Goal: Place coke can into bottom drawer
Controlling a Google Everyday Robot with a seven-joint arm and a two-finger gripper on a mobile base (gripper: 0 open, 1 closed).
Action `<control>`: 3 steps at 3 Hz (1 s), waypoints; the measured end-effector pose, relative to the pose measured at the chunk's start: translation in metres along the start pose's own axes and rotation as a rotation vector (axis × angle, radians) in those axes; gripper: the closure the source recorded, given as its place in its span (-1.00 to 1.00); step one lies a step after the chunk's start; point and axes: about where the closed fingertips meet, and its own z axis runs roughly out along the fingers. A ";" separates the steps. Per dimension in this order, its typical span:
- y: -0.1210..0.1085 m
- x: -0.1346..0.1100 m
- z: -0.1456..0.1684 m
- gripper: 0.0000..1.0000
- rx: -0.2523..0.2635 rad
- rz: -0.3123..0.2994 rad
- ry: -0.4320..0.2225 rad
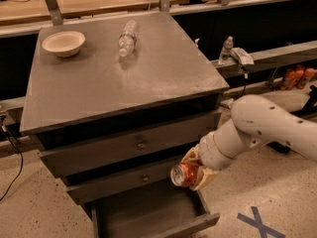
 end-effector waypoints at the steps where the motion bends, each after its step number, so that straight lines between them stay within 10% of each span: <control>1: 0.005 0.011 0.061 1.00 0.071 0.106 -0.214; 3: 0.017 0.005 0.152 1.00 0.086 0.257 -0.484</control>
Offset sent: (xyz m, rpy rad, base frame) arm 0.0005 0.0987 -0.2006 0.7595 0.3170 -0.2652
